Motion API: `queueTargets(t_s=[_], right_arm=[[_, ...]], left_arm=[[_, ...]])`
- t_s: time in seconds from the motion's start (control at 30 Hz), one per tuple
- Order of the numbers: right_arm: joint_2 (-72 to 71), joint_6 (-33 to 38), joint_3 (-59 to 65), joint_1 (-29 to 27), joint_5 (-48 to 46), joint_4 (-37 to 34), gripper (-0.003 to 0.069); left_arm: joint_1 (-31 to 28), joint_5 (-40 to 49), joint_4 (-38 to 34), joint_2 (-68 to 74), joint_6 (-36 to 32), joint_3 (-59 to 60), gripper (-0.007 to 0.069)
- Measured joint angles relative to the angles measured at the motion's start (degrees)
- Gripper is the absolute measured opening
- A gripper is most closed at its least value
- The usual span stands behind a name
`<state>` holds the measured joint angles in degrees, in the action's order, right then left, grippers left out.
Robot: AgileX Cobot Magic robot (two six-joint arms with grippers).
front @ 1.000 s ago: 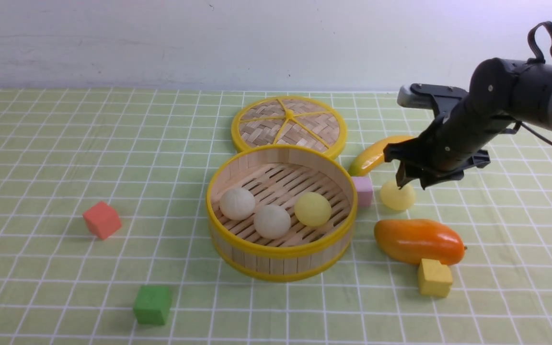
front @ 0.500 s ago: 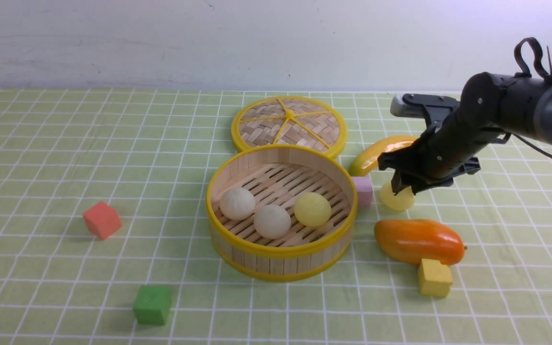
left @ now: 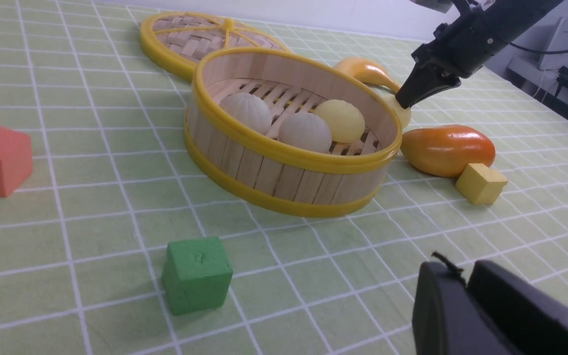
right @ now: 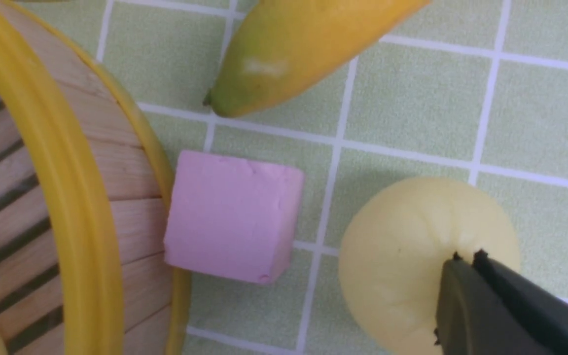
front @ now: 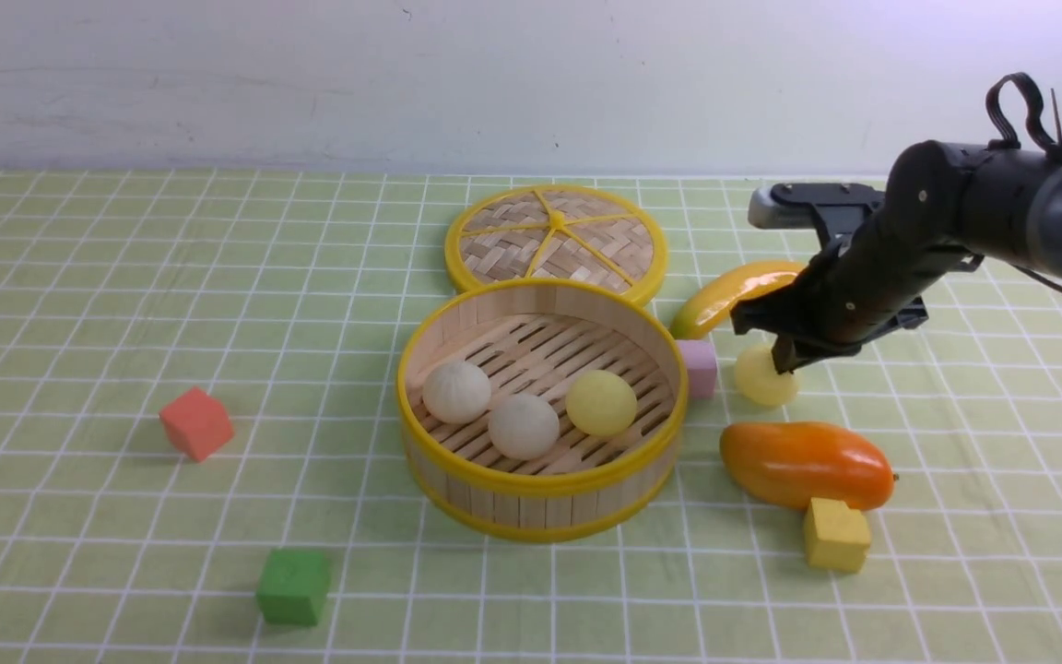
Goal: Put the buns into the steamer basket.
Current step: Use the right arm to grab a steamed stuffed bun, then use the right arm to put the steamed stuffed bun into the steamer
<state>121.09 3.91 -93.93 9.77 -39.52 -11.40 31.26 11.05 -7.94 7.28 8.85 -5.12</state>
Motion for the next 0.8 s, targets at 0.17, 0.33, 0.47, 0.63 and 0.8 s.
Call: queueTargets(t_s=[0.17, 0.33, 0.47, 0.63, 0.8], right_arm=[[-1.47, 0.42, -0.05, 0.0, -0.42, -1.16, -0.0009], [-3.95, 1.89, -0.1, 0.0, -0.86, -1.16, -0.0007], [-6.62, 3.46, -0.1, 0.0, -1.81, -1.62, -0.0006], [-11.15, 8.49, -0.1, 1.58, -1.93, -6.96, -0.0006], [-12.04, 15.03, -0.39, 6.65, 0.2, -15.5, -0.0006]], left_arm=[[0.0, 0.0, 0.0, 0.0, 0.0, 0.0, 0.0071], [0.0, 0.0, 0.0, 0.0, 0.0, 0.0, 0.0074], [0.0, 0.0, 0.0, 0.0, 0.0, 0.0, 0.0078], [0.0, 0.0, 0.0, 0.0, 0.0, 0.0, 0.0082], [0.0, 0.05, 0.0, 0.0, 0.0, 0.0, 0.0089]])
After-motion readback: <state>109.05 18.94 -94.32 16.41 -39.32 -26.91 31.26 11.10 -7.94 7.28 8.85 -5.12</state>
